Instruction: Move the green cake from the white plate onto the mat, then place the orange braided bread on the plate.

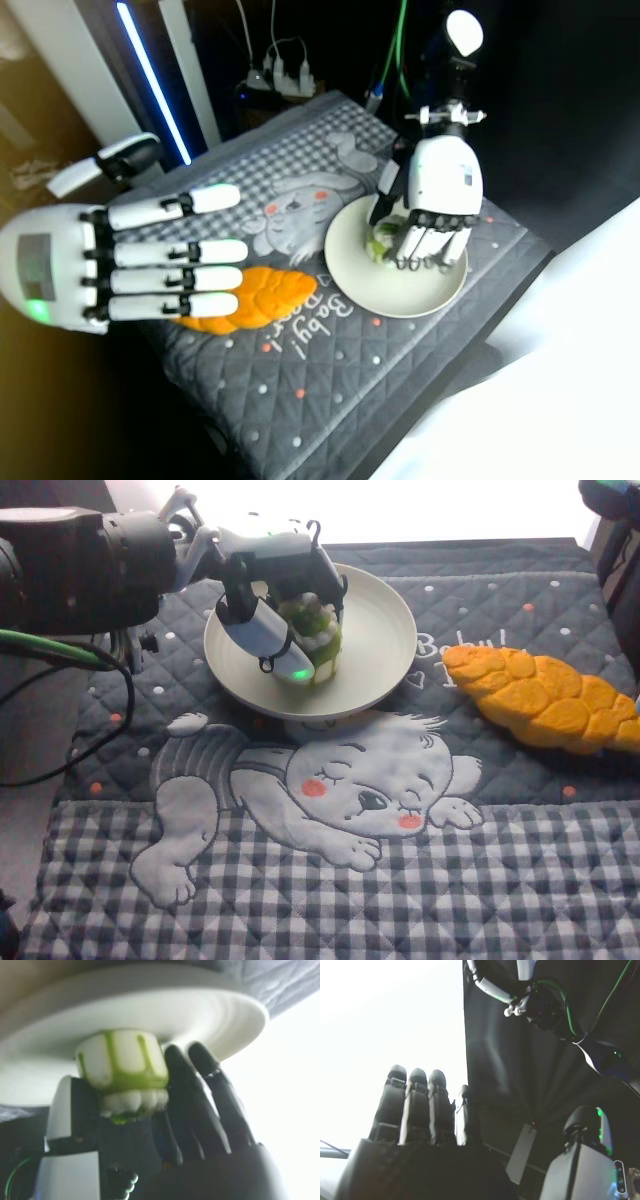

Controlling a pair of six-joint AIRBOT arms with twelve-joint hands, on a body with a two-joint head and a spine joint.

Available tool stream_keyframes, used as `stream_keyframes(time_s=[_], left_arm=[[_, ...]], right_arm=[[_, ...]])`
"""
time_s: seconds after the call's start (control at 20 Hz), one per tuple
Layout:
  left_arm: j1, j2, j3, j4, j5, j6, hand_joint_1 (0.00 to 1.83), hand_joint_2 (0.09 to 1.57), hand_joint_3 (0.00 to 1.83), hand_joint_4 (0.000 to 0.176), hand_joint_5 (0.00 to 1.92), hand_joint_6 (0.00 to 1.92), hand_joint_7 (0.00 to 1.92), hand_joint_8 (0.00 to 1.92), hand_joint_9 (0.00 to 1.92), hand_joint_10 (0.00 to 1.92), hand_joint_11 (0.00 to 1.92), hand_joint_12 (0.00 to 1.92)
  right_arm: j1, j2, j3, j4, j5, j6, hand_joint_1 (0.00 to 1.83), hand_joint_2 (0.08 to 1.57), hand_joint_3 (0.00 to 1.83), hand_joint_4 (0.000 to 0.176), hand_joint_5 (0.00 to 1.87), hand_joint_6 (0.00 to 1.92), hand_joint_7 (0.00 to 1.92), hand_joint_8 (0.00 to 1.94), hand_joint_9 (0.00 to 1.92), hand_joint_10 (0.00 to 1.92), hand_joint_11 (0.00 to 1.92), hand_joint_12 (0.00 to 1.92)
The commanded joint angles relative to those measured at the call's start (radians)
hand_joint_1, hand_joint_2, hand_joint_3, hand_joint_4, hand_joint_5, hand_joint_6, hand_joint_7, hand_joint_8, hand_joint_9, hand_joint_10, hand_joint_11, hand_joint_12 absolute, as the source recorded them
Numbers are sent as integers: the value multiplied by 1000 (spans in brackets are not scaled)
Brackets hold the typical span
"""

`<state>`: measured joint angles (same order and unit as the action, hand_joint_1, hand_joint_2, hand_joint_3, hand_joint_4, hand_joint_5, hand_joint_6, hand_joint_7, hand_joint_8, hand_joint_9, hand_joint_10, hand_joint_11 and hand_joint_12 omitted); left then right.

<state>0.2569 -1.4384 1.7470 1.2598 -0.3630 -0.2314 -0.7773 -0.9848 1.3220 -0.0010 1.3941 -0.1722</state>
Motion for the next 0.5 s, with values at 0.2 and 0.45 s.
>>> stream_keyframes(time_s=[0.2,0.45], left_arm=[[-14,17,30,-135,-101,-22,1356,1125,3,0,1005,1035,909,979,848,1187,619,991],[-44,92,10,-143,-254,-163,1355,1076,0,0,1138,794,1020,835,937,891,652,1079]], right_arm=[[6,11,-1,38,121,9,439,728,8,141,132,13,181,10,44,0,5,7],[6,14,0,38,121,9,424,724,0,130,122,1,211,12,61,6,30,18]])
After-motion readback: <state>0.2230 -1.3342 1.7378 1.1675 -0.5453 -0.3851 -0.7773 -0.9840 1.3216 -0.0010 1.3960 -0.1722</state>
